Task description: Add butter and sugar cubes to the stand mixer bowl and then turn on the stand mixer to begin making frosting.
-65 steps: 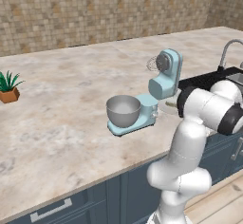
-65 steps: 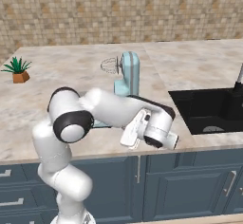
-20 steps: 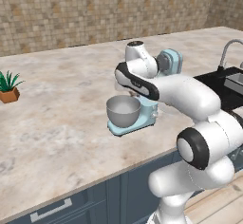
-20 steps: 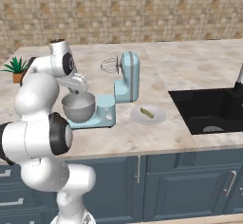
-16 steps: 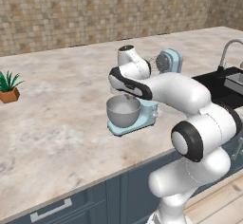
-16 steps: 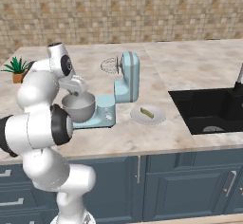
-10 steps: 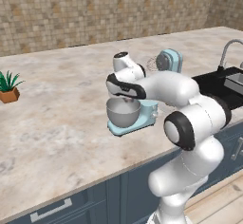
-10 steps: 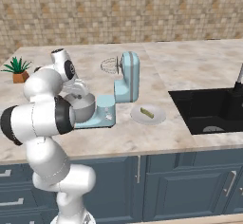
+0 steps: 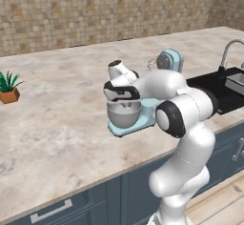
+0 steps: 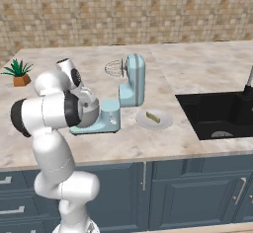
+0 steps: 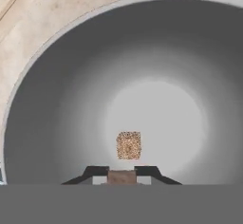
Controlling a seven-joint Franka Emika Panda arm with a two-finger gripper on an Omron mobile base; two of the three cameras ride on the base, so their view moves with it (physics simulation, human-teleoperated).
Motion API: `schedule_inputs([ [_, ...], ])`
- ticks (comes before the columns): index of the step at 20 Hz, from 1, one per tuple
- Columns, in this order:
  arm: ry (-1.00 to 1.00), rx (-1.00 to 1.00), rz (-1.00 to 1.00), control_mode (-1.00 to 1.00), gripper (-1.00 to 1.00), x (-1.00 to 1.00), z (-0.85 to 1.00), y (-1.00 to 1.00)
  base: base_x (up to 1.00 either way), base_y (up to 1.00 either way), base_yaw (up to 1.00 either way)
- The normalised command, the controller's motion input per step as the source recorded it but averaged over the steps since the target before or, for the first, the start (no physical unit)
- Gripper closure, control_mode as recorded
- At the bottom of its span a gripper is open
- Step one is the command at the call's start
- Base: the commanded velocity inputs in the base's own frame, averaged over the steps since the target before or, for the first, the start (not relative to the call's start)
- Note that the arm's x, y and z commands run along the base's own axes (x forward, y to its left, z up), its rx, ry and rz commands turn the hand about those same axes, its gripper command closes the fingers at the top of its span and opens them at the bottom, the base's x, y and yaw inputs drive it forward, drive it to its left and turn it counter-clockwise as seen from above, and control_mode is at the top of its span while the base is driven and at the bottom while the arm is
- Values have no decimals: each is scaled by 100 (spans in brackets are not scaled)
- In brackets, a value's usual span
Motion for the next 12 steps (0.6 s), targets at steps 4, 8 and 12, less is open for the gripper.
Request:
schedule_inputs([
  [4, 3, -6, 0, -100, 100, 28, -19, 16, 0, 0, 0],
  [8, 2, -8, 0, -100, -100, 24, -9, 24, 0, 0, 0],
  [12, 0, -2, 0, -100, -100, 9, -3, 4, 0, 0, 0],
])
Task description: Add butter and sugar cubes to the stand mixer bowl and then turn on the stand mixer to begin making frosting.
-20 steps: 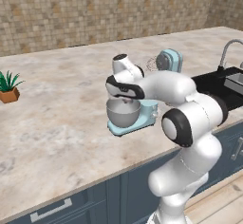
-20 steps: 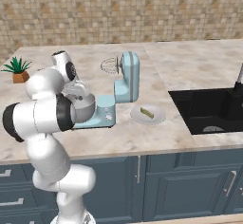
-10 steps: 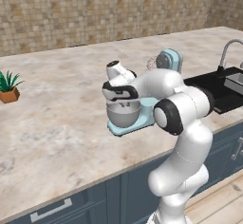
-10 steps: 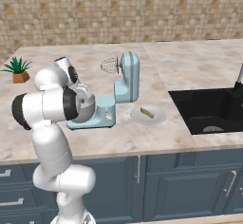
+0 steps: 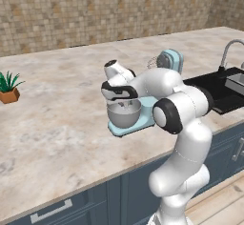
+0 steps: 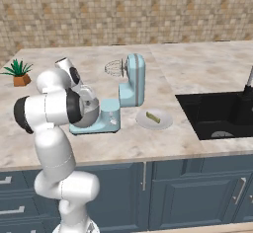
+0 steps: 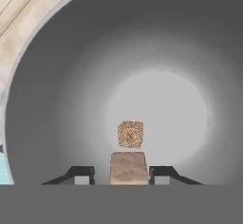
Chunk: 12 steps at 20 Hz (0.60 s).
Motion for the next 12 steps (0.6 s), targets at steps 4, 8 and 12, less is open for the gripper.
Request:
schedule_inputs([
  [4, 0, 0, 0, -100, -100, 2, -3, 0, 0, 0, 0],
  [8, -4, 0, 0, -100, -100, -10, 13, -8, 0, 0, 0],
  [12, -10, 6, 0, -100, -100, -49, 38, -38, 0, 0, 0],
])
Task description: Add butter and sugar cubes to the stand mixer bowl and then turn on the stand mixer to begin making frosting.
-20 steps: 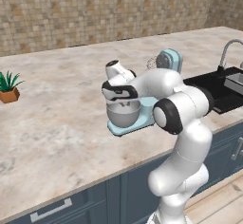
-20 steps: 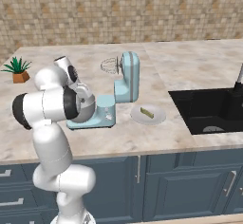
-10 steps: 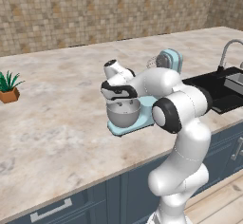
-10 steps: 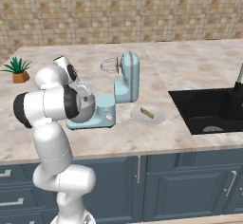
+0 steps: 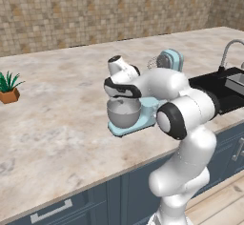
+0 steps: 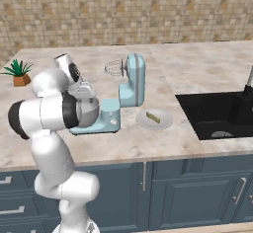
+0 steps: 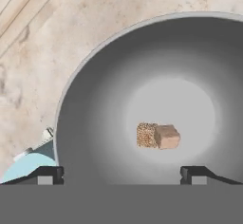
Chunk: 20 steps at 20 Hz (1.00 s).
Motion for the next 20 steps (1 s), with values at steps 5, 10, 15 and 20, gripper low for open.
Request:
schedule_inputs([
  [5, -7, 11, 0, -100, -100, -65, 20, -48, 0, 0, 0],
  [10, -5, 15, 1, -100, -100, -62, 13, -74, 0, 0, 0],
  [15, -10, 1, 10, -100, -100, -42, 24, -75, 0, 0, 0],
  [20, -8, 0, 17, -100, -100, -30, 19, -75, 0, 0, 0],
])
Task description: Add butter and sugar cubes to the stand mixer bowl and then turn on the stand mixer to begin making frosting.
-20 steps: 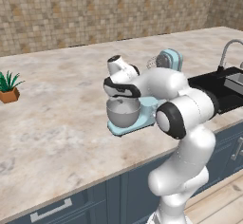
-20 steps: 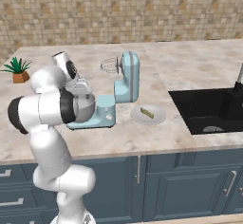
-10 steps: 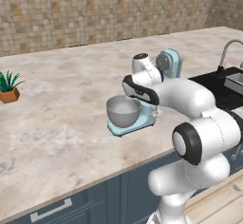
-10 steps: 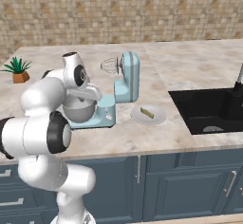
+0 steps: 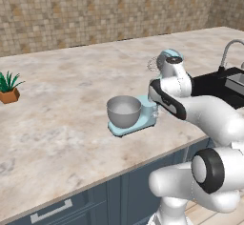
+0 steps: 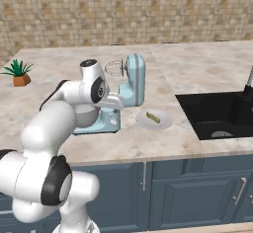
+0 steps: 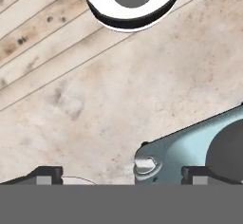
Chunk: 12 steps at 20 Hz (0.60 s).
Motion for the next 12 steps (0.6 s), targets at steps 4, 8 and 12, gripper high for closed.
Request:
schedule_inputs([
  [4, -8, 0, 19, -100, -100, -6, 8, -75, 0, 0, 0],
  [8, -6, 0, 22, -100, -100, 0, 0, -76, 0, 0, 0],
  [12, 0, 0, 27, -100, -100, 1, 0, -69, 0, 0, 0],
])
